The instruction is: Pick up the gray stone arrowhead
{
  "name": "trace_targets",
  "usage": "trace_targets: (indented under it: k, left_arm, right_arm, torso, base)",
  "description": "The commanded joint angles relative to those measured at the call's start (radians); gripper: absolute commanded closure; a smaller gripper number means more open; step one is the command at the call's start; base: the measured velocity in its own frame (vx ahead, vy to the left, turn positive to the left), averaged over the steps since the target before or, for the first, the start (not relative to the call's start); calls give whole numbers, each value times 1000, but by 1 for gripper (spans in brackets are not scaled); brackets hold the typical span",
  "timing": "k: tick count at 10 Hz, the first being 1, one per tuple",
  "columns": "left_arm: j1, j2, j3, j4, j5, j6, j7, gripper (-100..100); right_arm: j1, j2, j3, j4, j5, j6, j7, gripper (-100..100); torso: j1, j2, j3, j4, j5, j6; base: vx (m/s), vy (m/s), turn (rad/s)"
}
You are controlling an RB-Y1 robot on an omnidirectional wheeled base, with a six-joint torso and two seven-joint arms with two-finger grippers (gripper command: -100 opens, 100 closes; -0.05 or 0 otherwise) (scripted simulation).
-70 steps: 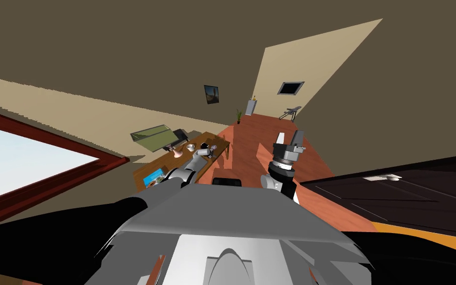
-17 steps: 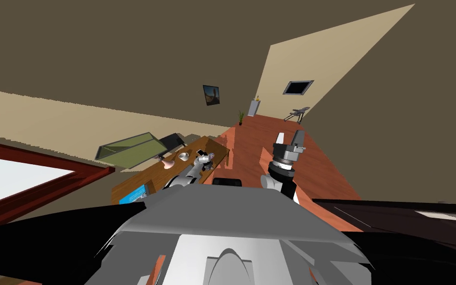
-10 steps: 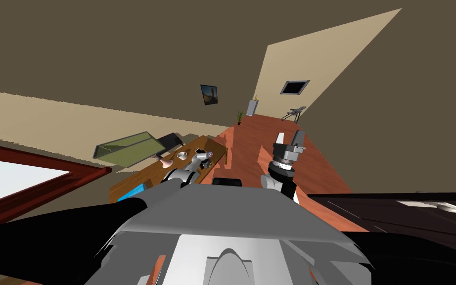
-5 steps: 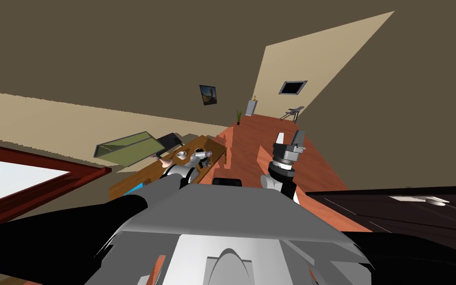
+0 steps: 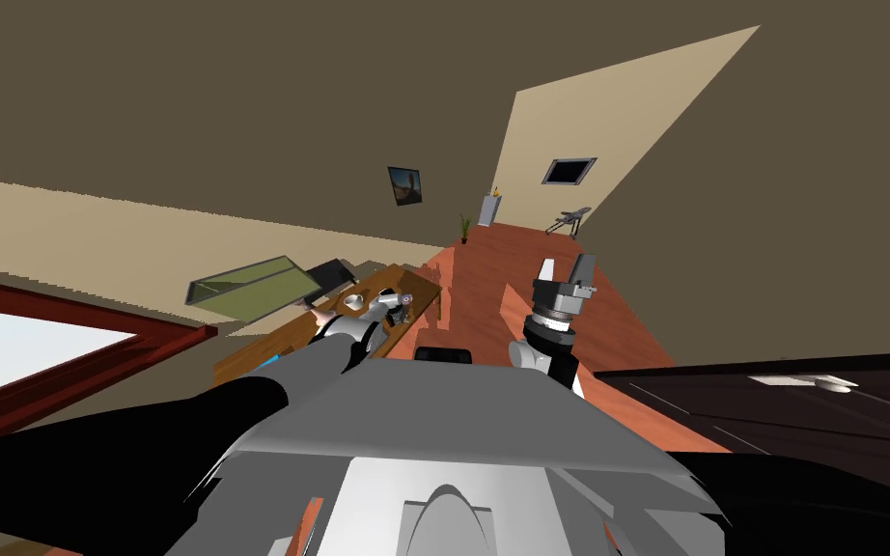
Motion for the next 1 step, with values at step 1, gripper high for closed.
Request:
trace_targets:
  k: [1]
  left_arm:
    - [0, 0, 0, 0, 0, 0, 0, 0]
  right_arm:
    - [0, 0, 0, 0, 0, 0, 0, 0]
  torso:
    - [0, 0, 0, 0, 0, 0]
  base:
    - [0, 0, 0]
